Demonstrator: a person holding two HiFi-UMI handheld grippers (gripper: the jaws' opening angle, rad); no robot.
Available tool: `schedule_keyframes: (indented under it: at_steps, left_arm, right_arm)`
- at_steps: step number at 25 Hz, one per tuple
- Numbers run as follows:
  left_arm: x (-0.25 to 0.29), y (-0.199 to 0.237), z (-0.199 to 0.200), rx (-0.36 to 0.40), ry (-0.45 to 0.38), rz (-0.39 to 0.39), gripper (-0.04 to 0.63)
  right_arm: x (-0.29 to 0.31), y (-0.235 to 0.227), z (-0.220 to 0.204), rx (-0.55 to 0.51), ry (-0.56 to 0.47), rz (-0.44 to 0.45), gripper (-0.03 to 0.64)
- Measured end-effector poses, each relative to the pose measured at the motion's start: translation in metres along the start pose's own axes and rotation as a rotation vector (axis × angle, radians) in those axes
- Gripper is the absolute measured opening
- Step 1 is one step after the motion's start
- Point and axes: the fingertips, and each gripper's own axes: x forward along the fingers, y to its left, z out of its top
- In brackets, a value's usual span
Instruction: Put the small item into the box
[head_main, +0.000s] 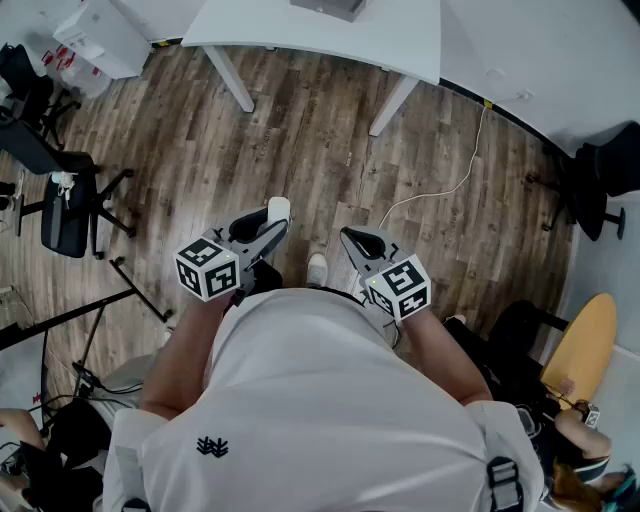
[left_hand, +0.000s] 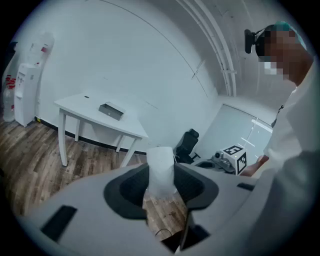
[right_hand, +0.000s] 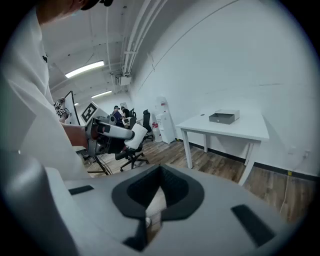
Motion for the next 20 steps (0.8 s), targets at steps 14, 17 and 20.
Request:
schedule_keyframes:
  at_steps: [14,17,20]
  left_arm:
    - [0.046,0.054,0.046,-0.013,0.005,-0.111,0.165]
    - [0.069,0.076,0.070,-0.013,0.020,-0.162,0.164]
    - [0.091,0.090,0.095,-0.016,0.030,-0.220,0.164]
  right_arm:
    - [0.042,-0.046,0.024,0.053,0.025,-0.079,0.006]
    - [0.055,-0.068,0.042,0.052,0.036,-0.134,0.009]
    - [0.068,-0.091,0.061,0.069,0.035,-0.189,0.011]
